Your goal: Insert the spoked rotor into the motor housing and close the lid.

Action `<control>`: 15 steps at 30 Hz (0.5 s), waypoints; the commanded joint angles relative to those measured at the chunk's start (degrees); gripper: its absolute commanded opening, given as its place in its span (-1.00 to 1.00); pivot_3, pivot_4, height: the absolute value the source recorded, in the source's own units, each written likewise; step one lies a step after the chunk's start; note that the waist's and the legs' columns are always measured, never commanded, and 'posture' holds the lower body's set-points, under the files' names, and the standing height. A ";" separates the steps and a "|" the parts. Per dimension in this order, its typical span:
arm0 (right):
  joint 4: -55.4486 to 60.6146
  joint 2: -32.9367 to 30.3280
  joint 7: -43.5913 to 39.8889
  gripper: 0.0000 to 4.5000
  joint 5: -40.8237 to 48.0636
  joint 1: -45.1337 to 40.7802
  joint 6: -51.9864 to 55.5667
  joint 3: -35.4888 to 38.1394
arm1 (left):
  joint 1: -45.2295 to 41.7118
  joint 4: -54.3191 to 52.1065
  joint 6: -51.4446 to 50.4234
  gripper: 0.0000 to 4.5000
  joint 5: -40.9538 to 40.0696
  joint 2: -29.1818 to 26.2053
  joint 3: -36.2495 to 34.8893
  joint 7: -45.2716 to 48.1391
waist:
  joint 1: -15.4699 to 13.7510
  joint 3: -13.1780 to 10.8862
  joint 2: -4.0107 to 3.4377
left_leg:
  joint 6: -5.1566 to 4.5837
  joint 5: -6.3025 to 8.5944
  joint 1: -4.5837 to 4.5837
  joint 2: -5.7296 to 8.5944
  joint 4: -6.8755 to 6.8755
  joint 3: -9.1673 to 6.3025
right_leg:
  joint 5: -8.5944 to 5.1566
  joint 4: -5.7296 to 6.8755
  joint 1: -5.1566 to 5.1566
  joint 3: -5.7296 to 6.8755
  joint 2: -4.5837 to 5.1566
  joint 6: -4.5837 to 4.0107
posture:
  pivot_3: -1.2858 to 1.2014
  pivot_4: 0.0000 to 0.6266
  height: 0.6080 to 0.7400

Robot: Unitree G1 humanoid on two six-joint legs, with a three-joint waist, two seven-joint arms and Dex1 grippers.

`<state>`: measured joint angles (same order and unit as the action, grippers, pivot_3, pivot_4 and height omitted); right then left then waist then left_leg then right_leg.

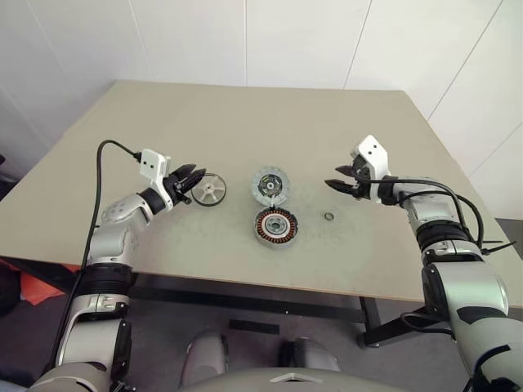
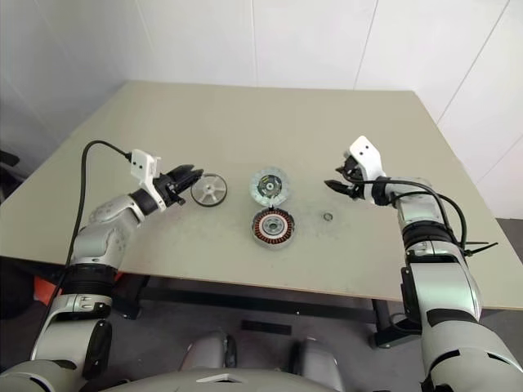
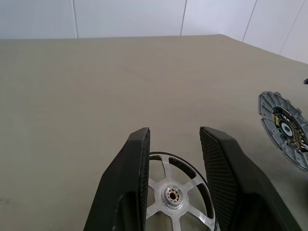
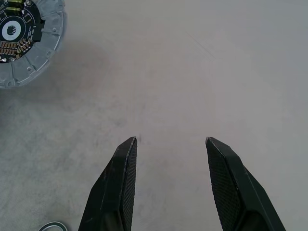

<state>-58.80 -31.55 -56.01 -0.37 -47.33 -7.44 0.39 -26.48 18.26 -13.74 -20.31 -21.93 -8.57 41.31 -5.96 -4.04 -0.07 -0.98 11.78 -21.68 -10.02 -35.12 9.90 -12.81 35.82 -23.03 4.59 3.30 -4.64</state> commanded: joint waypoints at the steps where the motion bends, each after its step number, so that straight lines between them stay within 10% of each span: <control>1: 1.09 -0.21 0.19 0.10 0.35 -1.83 -1.13 0.18 | -0.95 -1.77 0.27 -0.24 -0.73 -0.31 -0.33 0.48 | 0.00 0.00 0.00 | 0.00 0.00 0.00 0.00 0.00 0.00 | 0.00 0.00 0.00 0.00 0.00 0.00 | 0.03 -1.00 1.00; 10: 2.07 -0.07 -1.06 0.93 1.26 -1.93 0.11 0.51 | -0.84 -1.35 0.60 -0.25 -0.54 -0.29 -0.41 0.29 | -0.01 0.00 0.00 | 0.00 0.00 0.00 0.00 0.00 0.00 | 0.00 0.01 0.00 0.00 0.00 0.00 | 0.03 -1.00 1.00; 15: 3.80 -0.27 -0.93 0.99 1.22 -1.85 0.52 0.19 | -1.13 -0.95 0.65 -0.25 -0.44 -0.17 -0.30 0.28 | -0.01 0.00 0.00 | 0.00 0.00 0.00 0.00 0.00 0.00 | 0.00 0.01 0.00 0.00 0.00 0.00 | 0.03 -1.00 1.00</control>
<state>-58.41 -31.40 -56.27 0.05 -47.48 -6.89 0.32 -26.48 18.30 -13.73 -20.29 -21.92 -8.57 41.24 -5.97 -4.04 -0.07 -0.98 11.78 -21.68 -10.02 -35.12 9.89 -12.81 35.83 -23.04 4.59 3.30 -4.65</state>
